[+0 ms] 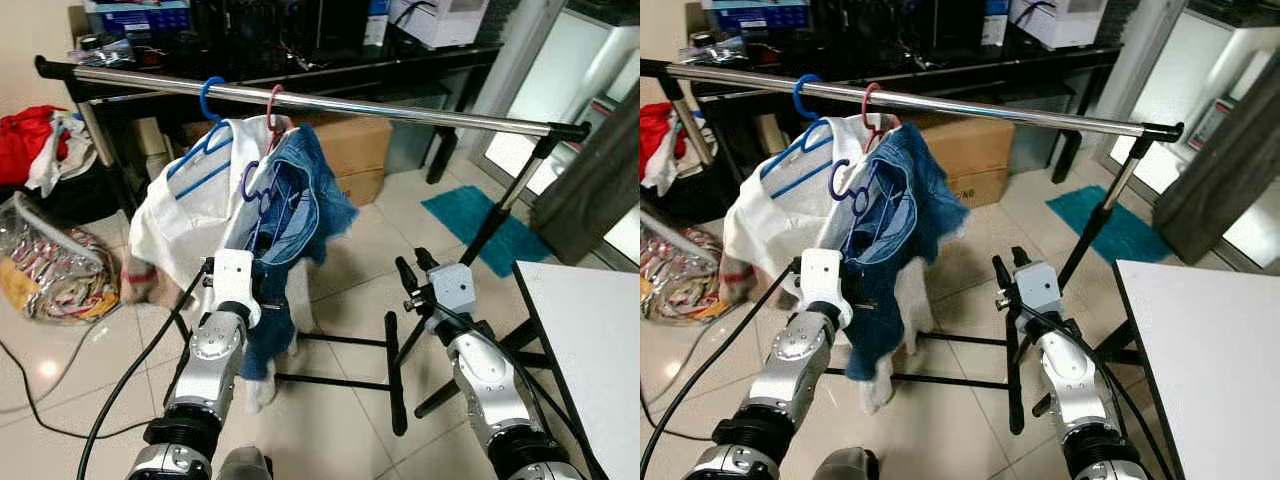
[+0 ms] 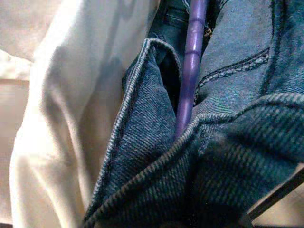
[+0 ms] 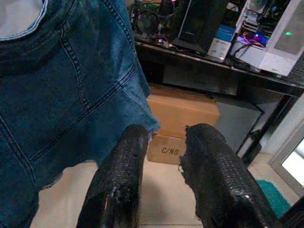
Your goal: Hang hanger
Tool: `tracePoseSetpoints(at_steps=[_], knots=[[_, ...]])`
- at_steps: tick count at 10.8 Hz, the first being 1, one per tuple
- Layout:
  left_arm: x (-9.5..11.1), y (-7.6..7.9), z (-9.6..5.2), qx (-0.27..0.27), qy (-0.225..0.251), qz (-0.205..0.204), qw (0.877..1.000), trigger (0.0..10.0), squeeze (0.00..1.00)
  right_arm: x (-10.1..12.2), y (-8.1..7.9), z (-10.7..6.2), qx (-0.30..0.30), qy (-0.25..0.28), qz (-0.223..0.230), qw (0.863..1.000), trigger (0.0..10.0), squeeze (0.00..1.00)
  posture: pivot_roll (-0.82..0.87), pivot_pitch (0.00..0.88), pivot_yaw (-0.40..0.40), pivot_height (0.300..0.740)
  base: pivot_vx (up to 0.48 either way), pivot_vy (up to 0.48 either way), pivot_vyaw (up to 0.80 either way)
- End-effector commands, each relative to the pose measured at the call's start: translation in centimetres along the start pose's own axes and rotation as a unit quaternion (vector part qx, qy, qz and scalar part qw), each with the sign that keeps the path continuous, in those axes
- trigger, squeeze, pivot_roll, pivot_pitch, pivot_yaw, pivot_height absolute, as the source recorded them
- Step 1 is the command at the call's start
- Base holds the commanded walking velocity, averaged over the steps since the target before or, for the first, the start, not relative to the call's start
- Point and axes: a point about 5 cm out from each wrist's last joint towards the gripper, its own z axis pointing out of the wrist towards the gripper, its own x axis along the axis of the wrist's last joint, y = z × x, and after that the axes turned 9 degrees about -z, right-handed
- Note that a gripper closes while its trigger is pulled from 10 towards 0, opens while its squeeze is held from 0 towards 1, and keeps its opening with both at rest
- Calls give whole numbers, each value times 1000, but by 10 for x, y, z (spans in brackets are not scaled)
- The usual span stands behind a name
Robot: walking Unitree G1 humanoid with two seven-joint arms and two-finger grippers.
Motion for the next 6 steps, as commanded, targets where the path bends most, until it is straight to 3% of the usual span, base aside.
tracePoseSetpoints(at_steps=[1,3,6], knots=[[12,7,6,-16,22,1,1000,10000,0,-2,7,0,-9,-6,3,1000,10000,0,230,0,-51,740,0,0,0],[11,8,5,-20,20,0,1000,10000,0,-2,8,-1,-10,-3,3,1000,10000,0,226,0,-50,740,0,0,0],[10,11,5,-28,18,5,999,10000,0,-1,9,-2,-11,-2,3,1000,10000,0,223,0,-50,740,288,0,0]])
